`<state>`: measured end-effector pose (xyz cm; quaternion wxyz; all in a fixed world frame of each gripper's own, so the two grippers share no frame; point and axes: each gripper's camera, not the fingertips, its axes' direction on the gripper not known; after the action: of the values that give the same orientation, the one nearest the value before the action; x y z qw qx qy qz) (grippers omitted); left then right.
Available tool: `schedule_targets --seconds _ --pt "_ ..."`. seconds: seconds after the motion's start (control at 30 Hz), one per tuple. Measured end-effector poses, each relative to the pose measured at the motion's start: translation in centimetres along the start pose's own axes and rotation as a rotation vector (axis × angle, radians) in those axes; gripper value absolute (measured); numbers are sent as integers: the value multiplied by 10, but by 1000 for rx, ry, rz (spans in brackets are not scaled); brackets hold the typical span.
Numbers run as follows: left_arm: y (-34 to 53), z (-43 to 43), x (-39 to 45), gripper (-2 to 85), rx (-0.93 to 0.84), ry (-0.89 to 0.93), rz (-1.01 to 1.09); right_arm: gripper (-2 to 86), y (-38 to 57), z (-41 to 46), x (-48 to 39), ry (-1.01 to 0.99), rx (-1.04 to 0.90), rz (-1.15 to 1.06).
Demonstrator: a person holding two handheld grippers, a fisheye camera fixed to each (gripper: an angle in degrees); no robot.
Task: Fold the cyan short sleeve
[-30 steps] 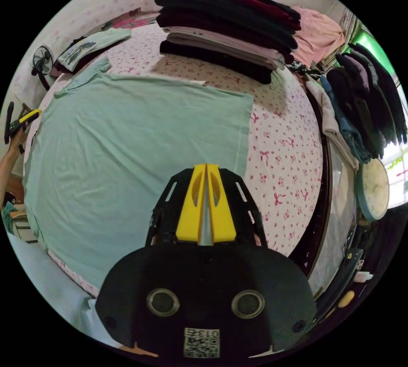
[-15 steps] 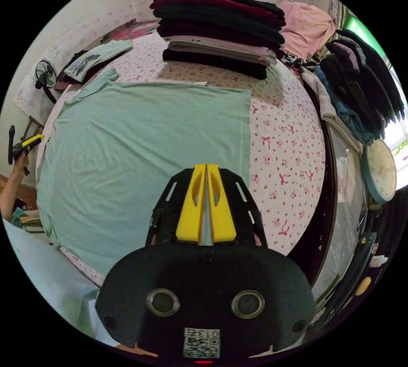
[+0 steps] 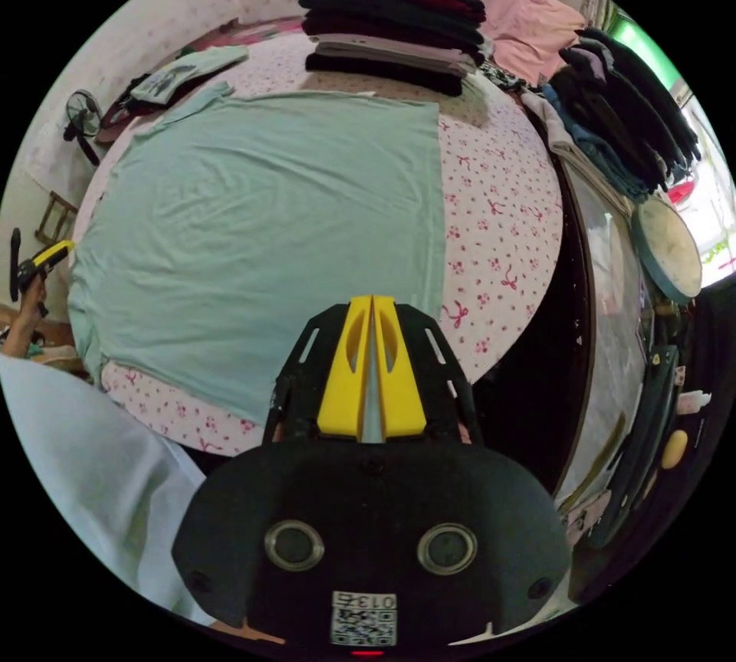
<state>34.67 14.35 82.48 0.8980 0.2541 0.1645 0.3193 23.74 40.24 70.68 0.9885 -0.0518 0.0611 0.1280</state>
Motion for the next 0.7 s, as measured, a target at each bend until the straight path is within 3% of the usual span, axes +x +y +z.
schedule_targets --seconds 0.13,0.2,0.33,0.47,0.7 --pt "19 13 47 -3 -72 -93 53 -1 33 4 -18 4 -26 -25" --pt "30 12 47 -3 -15 -117 42 -1 46 9 -14 33 -53 -12" --pt "28 7 29 -3 -58 -50 1 -2 66 -1 17 49 -81 122" --pt "23 -13 50 -3 32 27 70 -2 75 -19 13 -53 16 73" --pt "34 10 74 -3 -49 29 111 -2 92 -15 8 -100 20 27"
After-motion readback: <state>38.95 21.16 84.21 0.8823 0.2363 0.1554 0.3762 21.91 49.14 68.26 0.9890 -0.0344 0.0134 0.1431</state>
